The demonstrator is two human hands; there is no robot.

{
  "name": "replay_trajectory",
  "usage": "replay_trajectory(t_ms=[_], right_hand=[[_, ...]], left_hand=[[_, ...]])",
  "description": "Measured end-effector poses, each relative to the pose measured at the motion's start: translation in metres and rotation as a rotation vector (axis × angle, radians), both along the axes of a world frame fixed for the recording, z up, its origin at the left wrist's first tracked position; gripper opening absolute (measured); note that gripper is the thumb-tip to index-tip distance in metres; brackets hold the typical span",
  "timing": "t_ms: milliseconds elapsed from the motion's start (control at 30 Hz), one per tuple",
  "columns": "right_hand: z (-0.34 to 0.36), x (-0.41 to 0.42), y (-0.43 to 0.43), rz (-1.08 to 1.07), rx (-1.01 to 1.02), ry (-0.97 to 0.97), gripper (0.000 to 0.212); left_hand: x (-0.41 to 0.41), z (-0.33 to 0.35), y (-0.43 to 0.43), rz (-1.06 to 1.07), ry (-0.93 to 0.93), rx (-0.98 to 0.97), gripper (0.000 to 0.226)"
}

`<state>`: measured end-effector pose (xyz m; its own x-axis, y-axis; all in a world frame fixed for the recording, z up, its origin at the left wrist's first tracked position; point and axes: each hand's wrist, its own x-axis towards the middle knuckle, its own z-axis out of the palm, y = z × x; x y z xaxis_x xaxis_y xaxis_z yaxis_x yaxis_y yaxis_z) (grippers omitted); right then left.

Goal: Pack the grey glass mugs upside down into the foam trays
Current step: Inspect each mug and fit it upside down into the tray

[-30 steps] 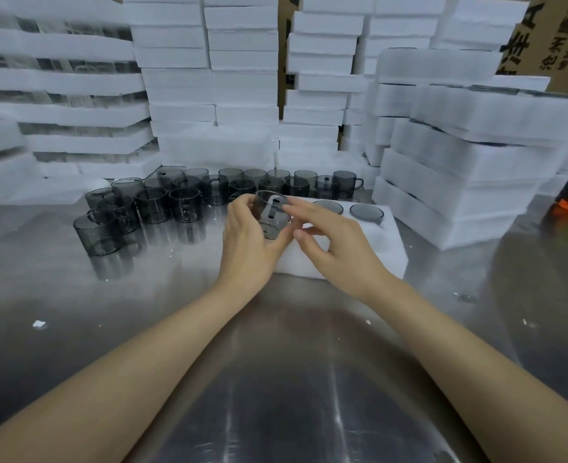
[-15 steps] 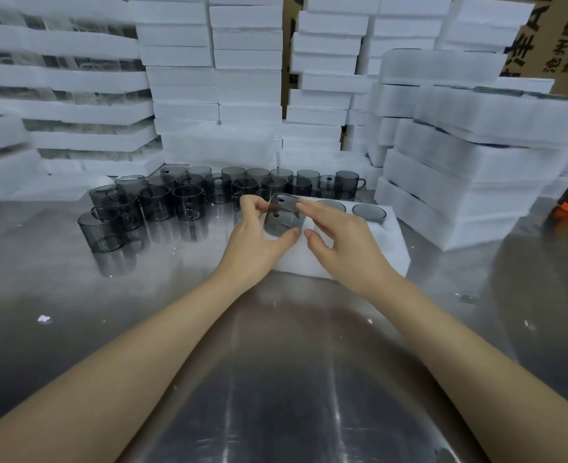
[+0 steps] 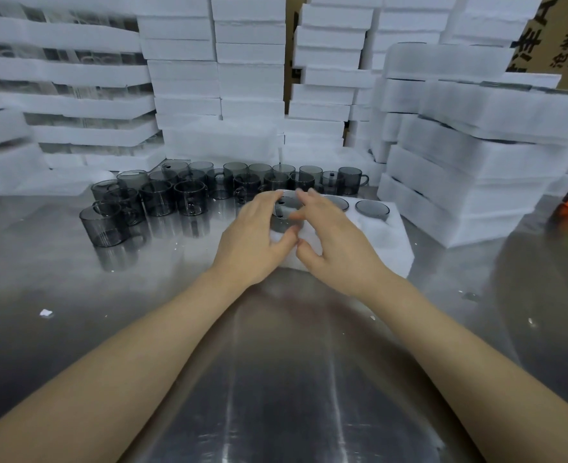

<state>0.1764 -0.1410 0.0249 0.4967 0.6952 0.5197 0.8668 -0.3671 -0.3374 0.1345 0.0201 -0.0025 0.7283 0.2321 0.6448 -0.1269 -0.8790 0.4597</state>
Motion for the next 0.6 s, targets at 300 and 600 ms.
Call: replay_trajectory(t_ms=[300,600], right_hand=[[0.002,-0.005,0.012,-0.153,-0.417,-0.314,0.056],[-0.007,-0.009,0.024,-0.207,-0.408,-0.336,0.06]], left_hand=[[0.002,0.005,0.021,-0.154,-0.002,0.056,0.049],[0.001,0.001,0.079,0.624,-0.029,-0.321,0.05]])
